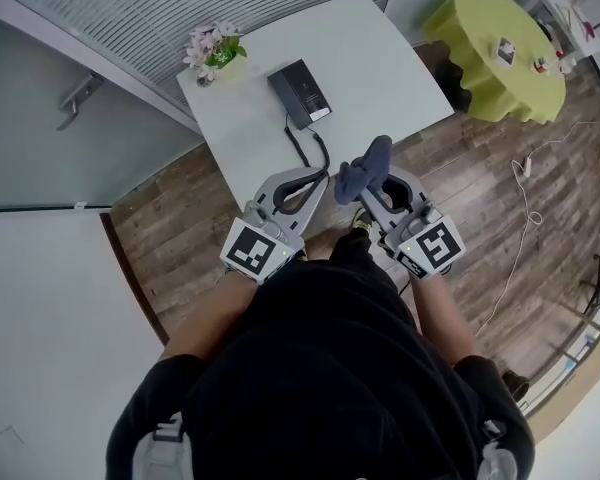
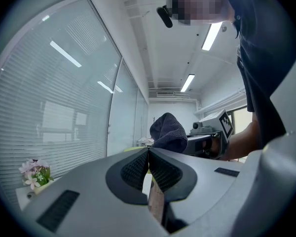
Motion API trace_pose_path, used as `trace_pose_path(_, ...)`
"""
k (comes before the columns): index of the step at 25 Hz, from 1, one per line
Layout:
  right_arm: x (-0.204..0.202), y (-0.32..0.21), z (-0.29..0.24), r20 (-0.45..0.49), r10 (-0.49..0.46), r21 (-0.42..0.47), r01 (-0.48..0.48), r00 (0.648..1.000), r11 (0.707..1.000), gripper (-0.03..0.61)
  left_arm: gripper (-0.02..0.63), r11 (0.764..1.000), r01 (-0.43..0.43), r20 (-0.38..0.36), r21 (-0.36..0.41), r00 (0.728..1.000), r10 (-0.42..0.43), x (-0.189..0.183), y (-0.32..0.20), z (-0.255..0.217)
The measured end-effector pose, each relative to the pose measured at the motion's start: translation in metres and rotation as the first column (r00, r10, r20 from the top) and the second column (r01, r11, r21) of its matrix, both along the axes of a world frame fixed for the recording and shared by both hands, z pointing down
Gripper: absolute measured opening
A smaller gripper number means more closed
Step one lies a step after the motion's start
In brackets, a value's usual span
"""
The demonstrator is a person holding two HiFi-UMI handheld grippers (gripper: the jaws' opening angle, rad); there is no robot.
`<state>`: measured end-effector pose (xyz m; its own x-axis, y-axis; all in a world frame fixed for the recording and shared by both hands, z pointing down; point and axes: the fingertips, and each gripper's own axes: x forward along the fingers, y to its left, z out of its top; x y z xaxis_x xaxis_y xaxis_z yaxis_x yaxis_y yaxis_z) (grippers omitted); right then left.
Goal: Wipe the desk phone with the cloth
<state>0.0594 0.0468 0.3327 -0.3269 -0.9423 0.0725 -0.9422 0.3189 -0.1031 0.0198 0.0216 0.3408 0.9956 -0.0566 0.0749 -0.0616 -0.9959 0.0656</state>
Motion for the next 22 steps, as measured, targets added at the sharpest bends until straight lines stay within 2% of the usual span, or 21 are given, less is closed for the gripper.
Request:
trace_pose_path(8,0.075,-0.033,-0.004,0.008,-0.130,0.002,0.130,0.992,0.992,0.095,0.011,0.989,0.144,0.028,-0.010,0.989,-0.144,0.068,-0.029,-0.004)
trace_pose_path(14,0.119,-0.047,0.001,0.033,-0.246,-0.006,0.246,0.969,0.969,0.095,0.011,0.959,0.283,0.047,0.008,0.958,-0.283,0.103,-0.045,-0.005)
trace_pose_path(22,0.148,-0.062,0.015,0.055,-0.342,-0.037,0.344,0.938,0.938,0.095,0.011,0.930,0.367,0.078,-0.017,0.928,-0.365,0.131,-0.040,0.005)
